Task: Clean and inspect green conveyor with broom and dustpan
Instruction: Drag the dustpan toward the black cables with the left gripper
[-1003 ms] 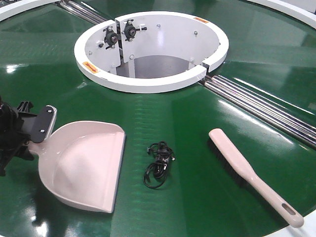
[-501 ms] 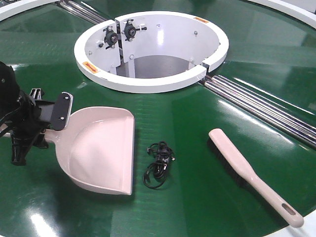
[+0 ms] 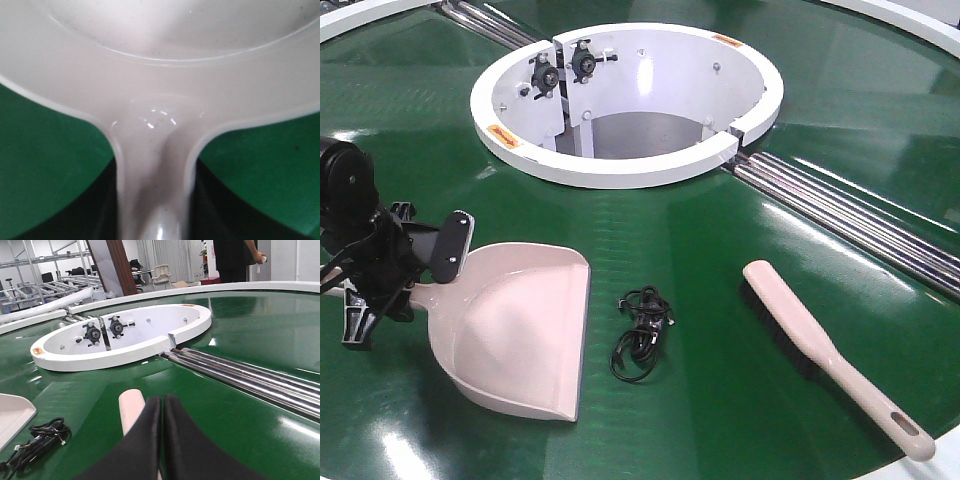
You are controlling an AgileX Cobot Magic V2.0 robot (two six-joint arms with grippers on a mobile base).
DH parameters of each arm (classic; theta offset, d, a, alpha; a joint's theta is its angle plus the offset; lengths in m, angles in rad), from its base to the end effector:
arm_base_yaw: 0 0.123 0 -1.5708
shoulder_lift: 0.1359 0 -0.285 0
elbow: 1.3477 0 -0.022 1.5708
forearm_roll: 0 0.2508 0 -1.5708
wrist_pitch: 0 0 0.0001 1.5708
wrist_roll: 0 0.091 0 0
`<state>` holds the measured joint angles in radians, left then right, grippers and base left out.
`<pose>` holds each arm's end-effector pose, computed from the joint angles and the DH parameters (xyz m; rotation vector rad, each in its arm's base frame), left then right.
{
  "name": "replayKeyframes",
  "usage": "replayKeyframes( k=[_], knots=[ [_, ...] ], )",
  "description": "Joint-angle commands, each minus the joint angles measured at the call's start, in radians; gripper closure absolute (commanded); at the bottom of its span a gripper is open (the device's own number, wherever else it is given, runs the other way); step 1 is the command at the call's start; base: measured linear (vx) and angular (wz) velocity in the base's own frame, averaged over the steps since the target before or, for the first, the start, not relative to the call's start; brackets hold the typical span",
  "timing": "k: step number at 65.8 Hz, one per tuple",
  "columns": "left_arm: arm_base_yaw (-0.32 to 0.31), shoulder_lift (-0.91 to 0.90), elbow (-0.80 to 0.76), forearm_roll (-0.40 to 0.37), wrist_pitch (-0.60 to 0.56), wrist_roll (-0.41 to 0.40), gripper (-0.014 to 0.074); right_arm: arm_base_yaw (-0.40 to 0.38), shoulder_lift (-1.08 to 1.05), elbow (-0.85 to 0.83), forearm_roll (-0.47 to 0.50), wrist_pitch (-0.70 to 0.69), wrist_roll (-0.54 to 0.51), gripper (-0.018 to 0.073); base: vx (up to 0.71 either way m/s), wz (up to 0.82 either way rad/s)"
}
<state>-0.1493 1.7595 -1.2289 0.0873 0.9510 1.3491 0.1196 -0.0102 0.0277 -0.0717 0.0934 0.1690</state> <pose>0.3400 -0.0446 0.2160 2.1116 2.1714 0.2456 0.0565 0.0062 0.1959 -0.0123 1.5966 0.1637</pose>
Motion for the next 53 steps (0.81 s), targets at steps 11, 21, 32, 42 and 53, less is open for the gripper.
replayKeyframes(
  k=[11, 21, 32, 42, 53],
  knots=[
    [-0.008, -0.040, -0.031, -0.011, -0.037, -0.013, 0.0603, 0.001, -0.003, 0.011, -0.007, -0.075, -0.005, 0.0569, 0.00, 0.00],
    [-0.007, -0.040, -0.031, -0.011, -0.038, -0.012, 0.0603, 0.001, -0.003, 0.011, -0.007, -0.075, -0.005, 0.0569, 0.00, 0.00],
    [-0.007, -0.042, -0.031, -0.011, 0.006, -0.012, 0.0603, 0.001, -0.003, 0.011, -0.007, -0.075, -0.005, 0.0569, 0.00, 0.00],
    [-0.007, -0.042, -0.031, -0.011, 0.014, -0.012, 0.0603, 0.001, -0.003, 0.011, -0.007, -0.074, -0.005, 0.0569, 0.00, 0.00],
    [-0.007, -0.042, -0.031, -0.011, 0.014, -0.012, 0.0603, 0.001, -0.003, 0.011, -0.007, -0.075, -0.005, 0.0569, 0.00, 0.00]
  ],
)
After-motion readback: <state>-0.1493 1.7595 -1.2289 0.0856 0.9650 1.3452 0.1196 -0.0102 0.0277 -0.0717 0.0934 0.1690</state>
